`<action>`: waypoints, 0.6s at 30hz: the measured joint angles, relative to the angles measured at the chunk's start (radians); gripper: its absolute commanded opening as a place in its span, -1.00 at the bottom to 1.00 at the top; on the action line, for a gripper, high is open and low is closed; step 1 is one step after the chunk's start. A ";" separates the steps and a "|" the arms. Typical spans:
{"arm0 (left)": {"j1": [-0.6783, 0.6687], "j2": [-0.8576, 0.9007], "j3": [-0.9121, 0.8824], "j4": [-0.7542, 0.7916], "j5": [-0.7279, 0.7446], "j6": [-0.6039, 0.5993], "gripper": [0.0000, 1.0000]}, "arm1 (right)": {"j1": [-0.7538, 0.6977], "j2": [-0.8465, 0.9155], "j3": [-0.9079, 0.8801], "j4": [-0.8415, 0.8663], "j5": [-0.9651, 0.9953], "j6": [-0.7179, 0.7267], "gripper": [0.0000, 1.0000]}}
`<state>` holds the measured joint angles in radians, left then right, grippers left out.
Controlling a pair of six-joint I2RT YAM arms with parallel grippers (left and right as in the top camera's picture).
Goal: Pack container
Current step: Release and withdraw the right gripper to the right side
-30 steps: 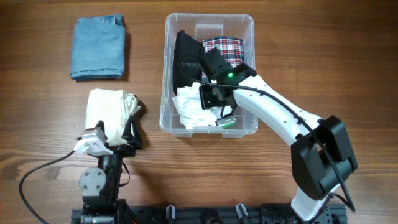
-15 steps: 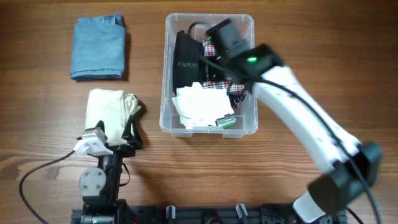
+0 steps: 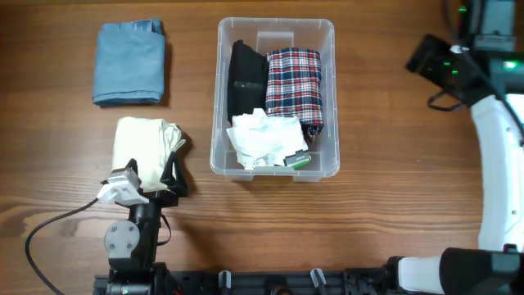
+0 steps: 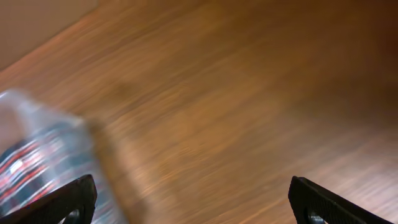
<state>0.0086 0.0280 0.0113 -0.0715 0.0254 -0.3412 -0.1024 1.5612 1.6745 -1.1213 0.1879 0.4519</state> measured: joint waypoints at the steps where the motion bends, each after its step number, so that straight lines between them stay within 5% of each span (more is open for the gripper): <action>1: 0.000 0.000 0.000 0.000 0.000 0.000 0.99 | -0.042 0.002 -0.010 0.002 0.000 0.000 1.00; 7: 0.000 0.000 0.000 0.000 0.000 0.000 0.99 | -0.201 0.046 -0.091 0.023 0.000 0.041 1.00; 18: 0.000 0.000 0.000 0.000 0.000 0.000 1.00 | -0.220 0.065 -0.128 0.034 0.000 0.061 0.99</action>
<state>0.0086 0.0280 0.0113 -0.0715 0.0254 -0.3412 -0.3225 1.6260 1.5467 -1.0874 0.1883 0.5125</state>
